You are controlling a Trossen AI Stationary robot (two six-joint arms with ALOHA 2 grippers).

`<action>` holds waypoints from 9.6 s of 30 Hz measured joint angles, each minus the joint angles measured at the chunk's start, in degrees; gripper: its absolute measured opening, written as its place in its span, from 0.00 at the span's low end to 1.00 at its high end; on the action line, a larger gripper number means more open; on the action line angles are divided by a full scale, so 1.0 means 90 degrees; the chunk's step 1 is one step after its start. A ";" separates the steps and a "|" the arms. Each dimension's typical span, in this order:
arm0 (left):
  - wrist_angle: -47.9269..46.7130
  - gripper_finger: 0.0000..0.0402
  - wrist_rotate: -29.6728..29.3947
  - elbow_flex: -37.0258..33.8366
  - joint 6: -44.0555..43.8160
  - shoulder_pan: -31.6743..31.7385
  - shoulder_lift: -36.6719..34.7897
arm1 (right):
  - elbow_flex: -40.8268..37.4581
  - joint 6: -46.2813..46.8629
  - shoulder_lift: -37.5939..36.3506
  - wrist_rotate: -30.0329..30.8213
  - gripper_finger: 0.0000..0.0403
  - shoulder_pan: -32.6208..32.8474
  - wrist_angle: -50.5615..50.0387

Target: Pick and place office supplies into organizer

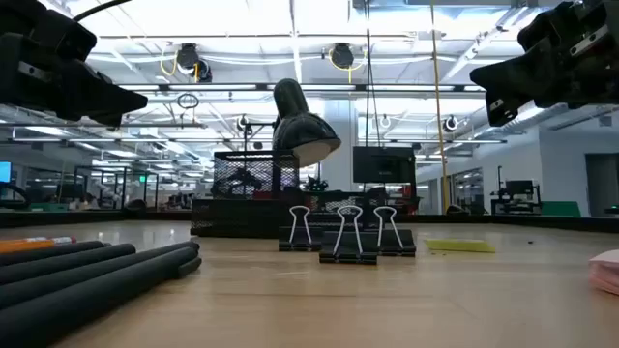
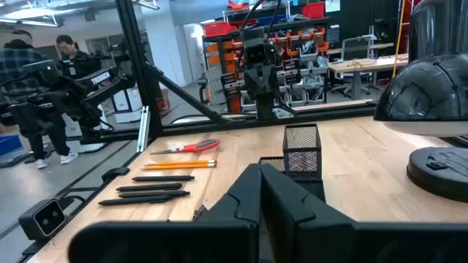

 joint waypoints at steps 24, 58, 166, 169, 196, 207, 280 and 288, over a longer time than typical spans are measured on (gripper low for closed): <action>0.0000 0.01 -0.0001 0.0000 0.0000 0.0000 0.0000 | 0.0000 -0.0002 0.0000 0.0002 0.00 -0.0002 -0.0002; 0.0001 0.01 0.0001 0.0000 0.0000 0.0000 0.0000 | -0.0002 -0.0002 0.0000 0.0002 0.00 0.0000 0.0000; 0.1462 0.01 0.0077 0.0000 -0.0962 0.0002 -0.0002 | 0.6229 -0.0127 0.6975 0.3681 0.54 0.3252 -0.3313; 0.1509 0.01 0.0077 0.0000 -0.0944 0.0002 -0.0002 | 0.6086 0.0160 0.7193 0.3684 0.54 0.3146 -0.3239; 0.1411 0.01 0.0067 0.0000 -0.0333 0.0002 -0.0002 | 0.3845 0.0787 0.8535 0.3516 0.53 0.3242 0.1476; 0.1282 0.01 0.0067 0.0000 -0.0333 0.0002 -0.0002 | 0.3849 0.1046 0.8867 0.3511 0.53 0.3228 0.1776; 0.1273 0.01 0.0009 -0.0002 -0.0407 0.0001 -0.0002 | 0.7130 -0.1719 0.9133 0.3312 0.00 0.1890 -0.0773; 0.1270 0.01 -0.0146 0.0000 -0.0286 0.0001 0.0000 | 0.7128 -0.1862 0.9839 0.2858 0.00 0.1445 0.0112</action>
